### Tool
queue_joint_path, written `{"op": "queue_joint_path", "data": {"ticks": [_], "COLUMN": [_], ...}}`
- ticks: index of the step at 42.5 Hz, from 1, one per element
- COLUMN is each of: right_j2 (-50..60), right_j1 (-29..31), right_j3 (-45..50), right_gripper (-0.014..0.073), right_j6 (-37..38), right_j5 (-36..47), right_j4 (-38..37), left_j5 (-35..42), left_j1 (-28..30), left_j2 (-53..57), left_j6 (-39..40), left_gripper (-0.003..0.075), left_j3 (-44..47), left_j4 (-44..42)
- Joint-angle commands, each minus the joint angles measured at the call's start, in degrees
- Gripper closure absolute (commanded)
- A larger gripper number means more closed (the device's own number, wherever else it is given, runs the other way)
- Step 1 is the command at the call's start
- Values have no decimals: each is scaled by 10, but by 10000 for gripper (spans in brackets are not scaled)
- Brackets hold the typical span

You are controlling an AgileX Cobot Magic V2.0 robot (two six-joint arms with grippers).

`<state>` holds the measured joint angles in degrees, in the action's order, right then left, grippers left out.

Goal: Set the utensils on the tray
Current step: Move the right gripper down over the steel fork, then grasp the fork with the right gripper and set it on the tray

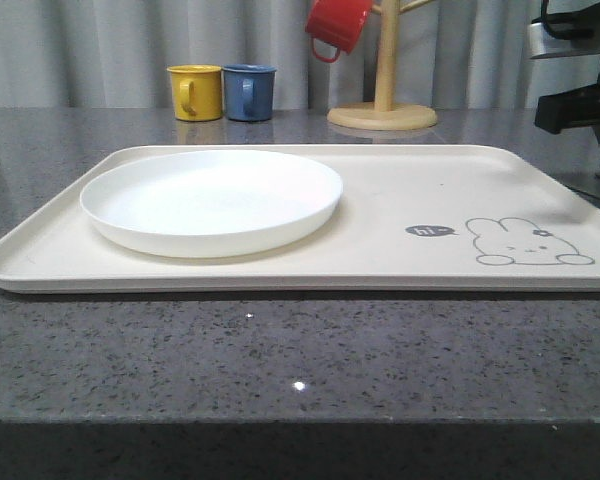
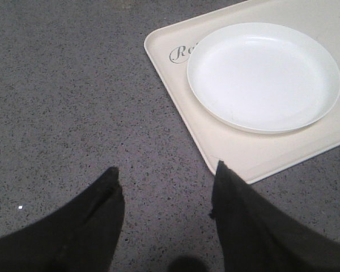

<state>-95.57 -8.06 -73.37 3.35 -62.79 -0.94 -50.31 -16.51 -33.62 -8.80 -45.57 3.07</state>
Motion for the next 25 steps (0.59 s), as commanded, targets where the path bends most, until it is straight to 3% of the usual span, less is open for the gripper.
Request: {"op": "queue_joint_path", "data": {"ticks": [1,16,25], "right_j2": [30,99,82], "right_j1": [0,-7,-72], "right_j3": [-15,-56,-93], "right_gripper": [572,572,572], "right_j6": [-2,-2,49], "right_j5": [-12,-59,-70], "right_j4": [-4,72,87], "left_j5": [40,40,40], "left_j1": [-4,-4,-4], "left_j2": [-1,-1,-1], "left_j6": [5,5,5], "left_gripper": [367,367,367], "left_j3": [-15,-15,-15], "left_j4": [2,2,2]}}
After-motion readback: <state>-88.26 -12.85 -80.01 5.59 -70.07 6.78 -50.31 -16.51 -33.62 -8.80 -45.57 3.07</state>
